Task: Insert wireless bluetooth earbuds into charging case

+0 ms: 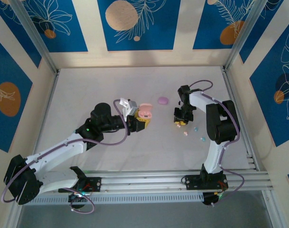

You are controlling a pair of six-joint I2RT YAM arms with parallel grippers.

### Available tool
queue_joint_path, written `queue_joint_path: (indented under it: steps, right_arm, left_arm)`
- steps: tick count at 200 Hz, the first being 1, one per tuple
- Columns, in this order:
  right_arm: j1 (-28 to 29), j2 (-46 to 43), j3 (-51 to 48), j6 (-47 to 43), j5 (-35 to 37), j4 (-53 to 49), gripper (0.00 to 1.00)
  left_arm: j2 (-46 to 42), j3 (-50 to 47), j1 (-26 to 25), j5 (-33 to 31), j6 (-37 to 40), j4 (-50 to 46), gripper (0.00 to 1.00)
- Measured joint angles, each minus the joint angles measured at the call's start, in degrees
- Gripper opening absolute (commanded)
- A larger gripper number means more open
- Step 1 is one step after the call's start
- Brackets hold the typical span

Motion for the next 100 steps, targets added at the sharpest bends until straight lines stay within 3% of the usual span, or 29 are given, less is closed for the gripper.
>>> queue_joint_path:
  steps: [100]
  right_arm:
    - [0.92, 0.00, 0.39, -0.39, 1.25, -1.27, 0.21]
  left_arm:
    - [0.00, 0.00, 0.00, 0.00, 0.00, 0.00, 0.26]
